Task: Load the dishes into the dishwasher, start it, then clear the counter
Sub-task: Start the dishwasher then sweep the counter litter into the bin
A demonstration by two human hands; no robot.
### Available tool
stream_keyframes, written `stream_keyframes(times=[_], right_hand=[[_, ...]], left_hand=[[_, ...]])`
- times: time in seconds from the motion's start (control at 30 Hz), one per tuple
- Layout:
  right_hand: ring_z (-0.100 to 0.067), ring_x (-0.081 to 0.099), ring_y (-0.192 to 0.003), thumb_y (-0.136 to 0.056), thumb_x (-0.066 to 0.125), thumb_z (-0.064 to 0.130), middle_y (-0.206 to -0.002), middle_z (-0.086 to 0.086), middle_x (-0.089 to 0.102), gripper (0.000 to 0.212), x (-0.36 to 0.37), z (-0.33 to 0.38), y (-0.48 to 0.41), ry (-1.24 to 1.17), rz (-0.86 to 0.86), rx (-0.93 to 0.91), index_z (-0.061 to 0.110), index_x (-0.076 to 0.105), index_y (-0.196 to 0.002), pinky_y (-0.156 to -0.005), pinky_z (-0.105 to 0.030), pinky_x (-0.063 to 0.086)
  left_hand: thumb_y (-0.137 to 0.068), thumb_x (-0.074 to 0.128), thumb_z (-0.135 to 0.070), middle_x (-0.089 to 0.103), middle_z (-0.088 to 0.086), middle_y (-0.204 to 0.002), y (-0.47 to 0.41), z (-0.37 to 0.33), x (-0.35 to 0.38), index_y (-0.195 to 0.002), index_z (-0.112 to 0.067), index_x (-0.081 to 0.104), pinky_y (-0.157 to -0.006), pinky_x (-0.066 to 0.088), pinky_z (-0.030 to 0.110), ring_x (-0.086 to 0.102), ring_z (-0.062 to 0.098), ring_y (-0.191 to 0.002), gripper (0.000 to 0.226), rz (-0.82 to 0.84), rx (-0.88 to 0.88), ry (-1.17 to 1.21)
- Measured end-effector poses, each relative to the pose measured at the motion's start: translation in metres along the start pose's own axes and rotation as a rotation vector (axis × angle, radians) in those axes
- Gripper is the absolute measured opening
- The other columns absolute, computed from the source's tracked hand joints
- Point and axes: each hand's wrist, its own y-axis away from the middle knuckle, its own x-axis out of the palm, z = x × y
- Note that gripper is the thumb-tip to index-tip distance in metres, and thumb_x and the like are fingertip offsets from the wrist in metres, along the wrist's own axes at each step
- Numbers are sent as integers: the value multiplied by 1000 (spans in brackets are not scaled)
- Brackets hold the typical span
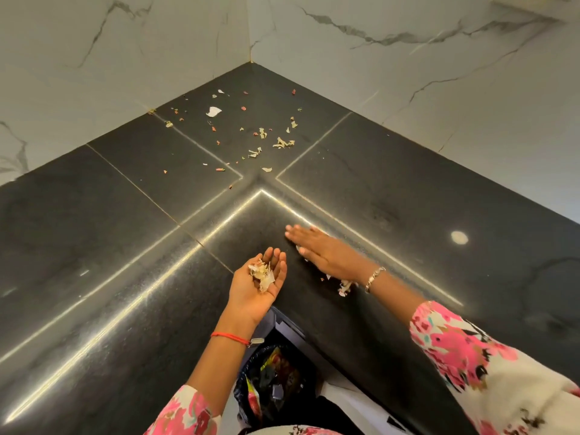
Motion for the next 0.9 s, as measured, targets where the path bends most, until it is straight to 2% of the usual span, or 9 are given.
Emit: stream_keyframes(times=[0.13,0.23,0.3,0.4,0.47,0.57,0.73,0.8,0.9], right_hand=[[5,22,-137,-101,35,21,-146,15,33,38,-7,5,43,-210,89,16,21,43,-138,-114,-13,10],[-3,39,-131,-99,42,19,-139,8,46,33,-20,1,60,-399,-259,232,17,54,-129,-114,-25,27],[-10,31,-137,-99,39,25,-146,3,37,39,-15,0,70,-341,-423,410,15,45,-137,-116,-30,21],[-8,1,-144,-97,22,51,-156,3,6,65,23,19,84,-136,-386,668,13,13,-149,-116,-26,1],[-7,-11,-142,-88,5,67,-156,2,-5,82,51,42,85,30,-390,723,12,4,-149,-116,-28,-6],[-10,-12,-142,-79,-4,74,-156,-1,-5,94,69,67,64,57,-435,745,10,3,-149,-117,-31,-7],[-9,-5,-144,-97,21,51,-157,-2,0,65,46,72,23,-202,-364,554,13,11,-149,-120,-35,-2],[-6,-1,-143,-99,27,44,-157,3,5,57,33,72,31,-412,-489,551,17,17,-148,-120,-36,5],[-9,3,-144,-97,27,47,-157,3,9,59,35,73,69,-261,-699,715,17,20,-148,-118,-36,12]], left_hand=[[-96,39,-15,67,11,-73,14,10,-12,-84,-2,61,-56,58,29,69,22,-64,28,-2,-60,-69],[-95,39,-13,67,12,-72,25,19,-24,-81,-1,63,-55,58,31,69,24,-63,31,-10,-129,-104],[-94,40,-13,67,14,-72,30,27,-35,-75,1,67,-56,58,32,69,25,-62,36,-25,-168,-130],[-92,41,-12,68,15,-71,38,38,-55,-67,3,70,-57,57,34,69,26,-61,41,-62,-253,-165],[-93,40,-13,68,15,-70,40,43,-70,-65,4,70,-55,57,34,69,26,-60,44,-88,-299,-171],[-95,37,-13,68,17,-69,35,47,-86,-67,5,68,-51,57,35,69,27,-58,46,-132,-343,-170],[-97,35,-12,68,17,-66,19,45,-93,-83,2,58,-45,56,35,68,28,-55,30,-197,-360,-221],[-97,34,-11,67,17,-64,15,46,-94,-83,1,57,-44,56,36,68,28,-54,29,-196,-363,-236],[-97,32,-11,66,16,-63,11,47,-95,-81,2,56,-45,55,35,68,28,-54,31,-179,-363,-248]])
